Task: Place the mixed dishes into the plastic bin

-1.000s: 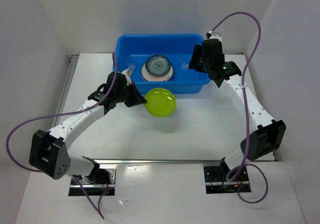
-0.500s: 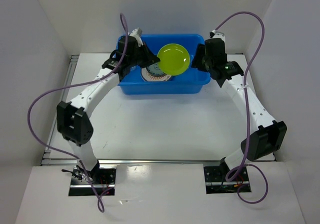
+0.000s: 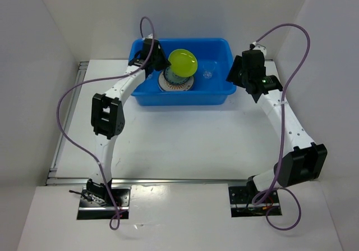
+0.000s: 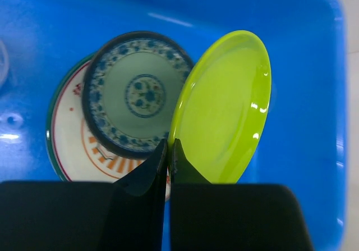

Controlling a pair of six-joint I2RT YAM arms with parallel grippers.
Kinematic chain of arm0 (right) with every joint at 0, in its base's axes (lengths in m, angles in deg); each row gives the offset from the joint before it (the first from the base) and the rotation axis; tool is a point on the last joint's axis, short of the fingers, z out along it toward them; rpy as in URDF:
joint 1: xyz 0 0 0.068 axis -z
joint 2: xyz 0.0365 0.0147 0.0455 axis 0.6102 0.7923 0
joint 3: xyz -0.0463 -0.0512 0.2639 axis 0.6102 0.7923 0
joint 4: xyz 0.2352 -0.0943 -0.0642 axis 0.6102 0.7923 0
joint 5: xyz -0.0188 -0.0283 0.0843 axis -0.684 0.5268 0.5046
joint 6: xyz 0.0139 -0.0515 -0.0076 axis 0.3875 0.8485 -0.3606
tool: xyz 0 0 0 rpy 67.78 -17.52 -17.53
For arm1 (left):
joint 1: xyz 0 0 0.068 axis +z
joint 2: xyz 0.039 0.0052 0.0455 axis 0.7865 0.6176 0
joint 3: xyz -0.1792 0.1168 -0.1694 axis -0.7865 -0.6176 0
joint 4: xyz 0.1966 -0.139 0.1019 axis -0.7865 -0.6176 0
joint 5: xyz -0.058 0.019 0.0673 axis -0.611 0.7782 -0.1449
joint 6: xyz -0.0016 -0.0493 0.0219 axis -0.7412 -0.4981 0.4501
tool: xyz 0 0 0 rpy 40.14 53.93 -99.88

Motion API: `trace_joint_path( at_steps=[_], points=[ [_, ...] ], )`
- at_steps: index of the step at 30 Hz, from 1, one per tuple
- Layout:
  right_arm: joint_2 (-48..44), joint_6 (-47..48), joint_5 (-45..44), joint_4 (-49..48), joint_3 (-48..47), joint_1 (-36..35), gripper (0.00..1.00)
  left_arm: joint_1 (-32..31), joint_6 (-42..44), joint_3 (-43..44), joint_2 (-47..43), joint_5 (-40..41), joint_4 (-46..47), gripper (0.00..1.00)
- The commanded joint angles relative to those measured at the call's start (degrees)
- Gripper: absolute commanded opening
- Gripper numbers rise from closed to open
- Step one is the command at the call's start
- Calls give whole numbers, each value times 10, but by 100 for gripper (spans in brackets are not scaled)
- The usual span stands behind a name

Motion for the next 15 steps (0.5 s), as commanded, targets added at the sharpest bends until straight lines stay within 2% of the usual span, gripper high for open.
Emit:
trace_joint_path(
  at_steps=[1, 15],
  points=[
    [-22, -8, 0, -7, 5, 6, 59, 3, 15, 42, 26, 19, 4, 0],
    [-17, -19, 11, 4, 16, 11, 58, 31, -7, 74, 105, 44, -2, 0]
  ],
)
